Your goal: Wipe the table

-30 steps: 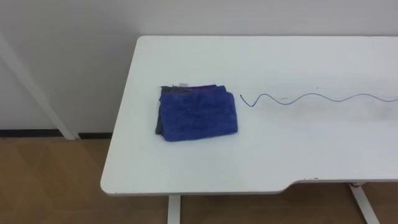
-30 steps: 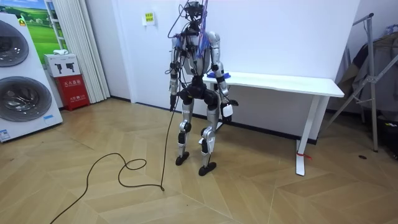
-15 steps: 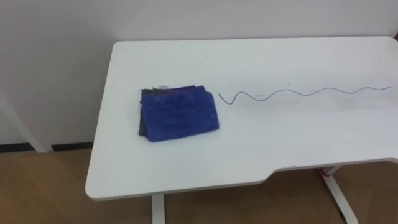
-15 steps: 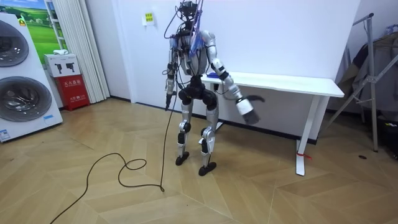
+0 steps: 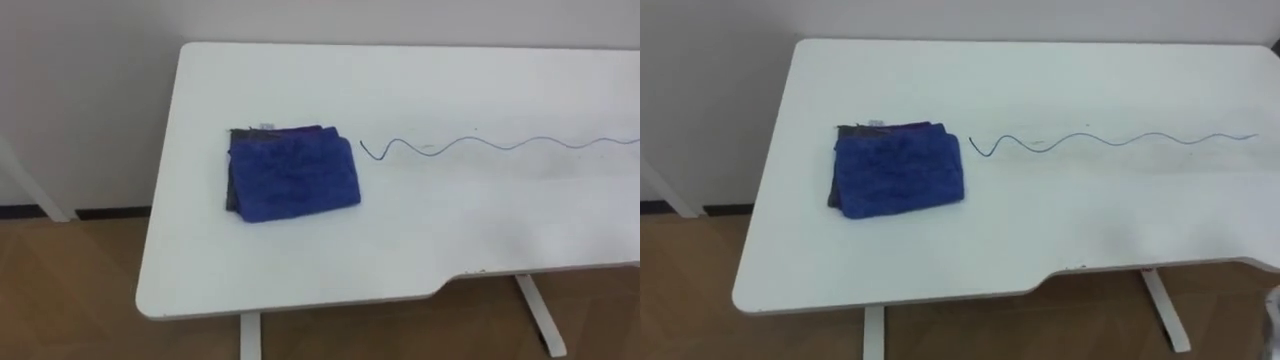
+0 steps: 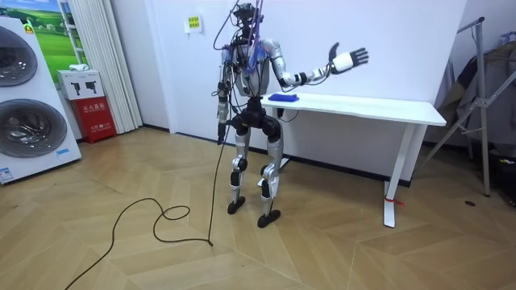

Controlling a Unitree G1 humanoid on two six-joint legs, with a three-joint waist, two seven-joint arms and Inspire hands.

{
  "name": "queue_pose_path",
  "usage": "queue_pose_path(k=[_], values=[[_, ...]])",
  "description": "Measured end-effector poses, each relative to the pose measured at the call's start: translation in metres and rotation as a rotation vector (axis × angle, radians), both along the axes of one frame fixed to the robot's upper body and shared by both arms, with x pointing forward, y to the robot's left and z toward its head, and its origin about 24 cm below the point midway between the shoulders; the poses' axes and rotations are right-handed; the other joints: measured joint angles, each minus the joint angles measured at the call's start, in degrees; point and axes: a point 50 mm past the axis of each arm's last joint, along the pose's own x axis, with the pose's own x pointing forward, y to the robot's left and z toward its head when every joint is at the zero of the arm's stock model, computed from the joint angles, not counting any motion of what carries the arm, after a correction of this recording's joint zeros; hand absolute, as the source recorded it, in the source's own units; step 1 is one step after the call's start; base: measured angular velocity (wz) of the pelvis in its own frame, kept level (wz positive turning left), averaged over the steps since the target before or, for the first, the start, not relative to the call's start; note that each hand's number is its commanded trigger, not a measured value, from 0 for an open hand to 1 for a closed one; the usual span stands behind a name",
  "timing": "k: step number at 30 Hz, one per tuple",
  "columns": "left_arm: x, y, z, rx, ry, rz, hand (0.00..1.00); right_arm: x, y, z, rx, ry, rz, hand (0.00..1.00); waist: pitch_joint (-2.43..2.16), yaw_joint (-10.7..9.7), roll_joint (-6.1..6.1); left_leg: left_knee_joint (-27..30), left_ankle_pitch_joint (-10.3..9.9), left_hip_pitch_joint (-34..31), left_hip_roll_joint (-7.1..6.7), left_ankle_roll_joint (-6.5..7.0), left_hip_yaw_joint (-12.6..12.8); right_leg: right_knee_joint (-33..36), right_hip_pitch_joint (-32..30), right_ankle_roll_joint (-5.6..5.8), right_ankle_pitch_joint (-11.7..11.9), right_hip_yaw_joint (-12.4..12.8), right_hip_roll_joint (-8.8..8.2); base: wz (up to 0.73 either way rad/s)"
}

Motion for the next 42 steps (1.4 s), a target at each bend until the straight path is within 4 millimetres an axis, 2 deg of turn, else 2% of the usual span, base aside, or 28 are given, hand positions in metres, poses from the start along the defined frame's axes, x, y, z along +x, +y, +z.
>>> queue_pose_path(k=[1,4,7,10,12,13,15,17,20,24,27,28,32,37,42], values=[[0.003,-0.001,0.0,-0.006,-0.005,-0.018,0.0,0.005,0.006,0.004,-0.038,0.0,0.026,0.0,-0.09,1.02,-0.08,0.0,0.0,-0.06,0.0,0.0,0.0,0.02,-0.09,0.0,0.0,-0.02,0.0,0.0],[0.006,-0.004,-0.001,-0.014,-0.015,-0.024,0.0,0.024,0.024,0.018,-0.099,-0.029,0.108,0.0,-0.09,2.13,0.38,0.07,0.02,-0.84,0.0,0.01,-0.28,0.03,-0.7,0.0,0.0,-0.33,-0.02,0.01],[0.006,-0.004,-0.001,-0.016,-0.012,-0.033,0.0,0.03,0.035,0.029,-0.178,-0.027,0.157,0.0,-0.24,3.3,0.65,0.08,0.08,-0.94,0.0,0.02,-1.24,0.05,-0.55,0.0,0.0,-1.22,-0.02,0.15],[0.003,-0.005,-0.002,-0.033,-0.003,-0.034,0.0,0.041,0.057,0.045,-0.258,-0.064,0.245,0.0,-0.31,3.84,0.9,0.1,0.28,-1.29,-0.03,-0.02,-1.82,0.06,-0.44,0.0,0.0,-1.7,-0.04,0.12],[0.007,-0.005,-0.002,-0.037,-0.013,-0.042,0.0,0.045,0.07,0.053,-0.308,-0.078,0.294,0.0,-0.33,4.32,0.58,0.01,0.51,-1.57,-0.05,-0.06,-2.23,0.07,-0.5,0.0,0.0,-2.62,-0.1,0.13],[0.009,-0.005,-0.002,-0.041,-0.016,-0.048,0.0,0.048,0.082,0.057,-0.341,-0.081,0.341,0.0,-0.19,4.78,0.28,-0.04,0.68,-1.6,-0.05,-0.14,-2.38,0.04,-0.48,0.0,0.0,-2.86,-0.1,0.07],[0.011,-0.006,-0.002,-0.048,-0.019,-0.061,0.0,0.052,0.095,0.058,-0.385,-0.06,0.401,0.0,-0.13,5.4,-0.16,-0.02,0.77,-1.76,-0.04,-0.19,-2.81,-0.01,-0.43,0.0,0.0,-3.07,-0.05,0.11],[0.017,-0.008,-0.002,-0.05,-0.029,-0.083,0.0,0.056,0.105,0.055,-0.419,-0.016,0.454,0.0,-0.3,5.66,-0.59,0.05,0.77,-1.96,-0.09,-0.19,-3.41,-0.01,-0.24,-0.01,0.0,-3.56,-0.06,0.15],[0.021,-0.007,-0.002,-0.043,-0.024,-0.132,0.0,0.06,0.126,0.051,-0.477,0.054,0.571,0.0,-0.47,7.11,-0.92,0.32,0.77,-2.49,-0.09,-0.19,-3.91,-0.08,-0.33,-0.05,0.03,-4.39,-0.09,0.08],[0.024,-0.007,-0.001,-0.034,-0.024,-0.161,0.0,0.063,0.145,0.038,-0.574,0.163,0.653,0.0,-0.06,8.34,-0.71,0.18,0.77,-1.86,-0.09,-0.19,-4.1,-0.2,0.32,-0.04,0.03,-4.44,-0.09,0.03],[0.03,-0.006,-0.001,-0.029,-0.038,-0.17,0.0,0.067,0.153,0.02,-0.629,0.279,0.7,0.0,0.1,9.76,-0.79,0.17,0.78,-2.01,-0.13,-0.2,-4.65,-0.23,0.44,-0.04,0.03,-5.05,-0.12,0.09],[0.031,-0.005,0.0,-0.027,-0.039,-0.173,0.0,0.068,0.157,0.011,-0.636,0.328,0.726,0.0,0.13,10.0,-0.91,0.26,0.81,-2.34,-0.13,-0.26,-5.02,-0.24,0.4,-0.04,0.03,-5.96,-0.16,0.17],[0.041,-0.006,0.0,-0.024,-0.054,-0.205,0.0,0.071,0.164,-0.015,-0.655,0.476,0.798,0.0,0.09,11.24,-1.09,0.45,0.9,-3.19,-0.24,-0.31,-6.07,-0.26,0.14,-0.04,0.03,-6.35,-0.15,0.12],[0.044,-0.007,0.0,-0.023,-0.056,-0.232,0.0,0.071,0.168,-0.03,-0.683,0.558,0.828,0.0,0.06,11.96,-1.14,0.39,0.9,-3.61,-0.47,-0.31,-6.93,-1.13,0.42,-0.04,0.03,-6.53,-0.13,0.09],[0.05,-0.007,0.003,-0.011,-0.084,-0.262,0.0,0.071,0.163,-0.054,-0.769,0.713,0.809,0.0,0.11,12.75,-1.01,0.06,0.91,-3.54,-0.56,-0.31,-7.93,-1.17,0.32,-0.04,0.03,-7.25,-0.13,0.08]])
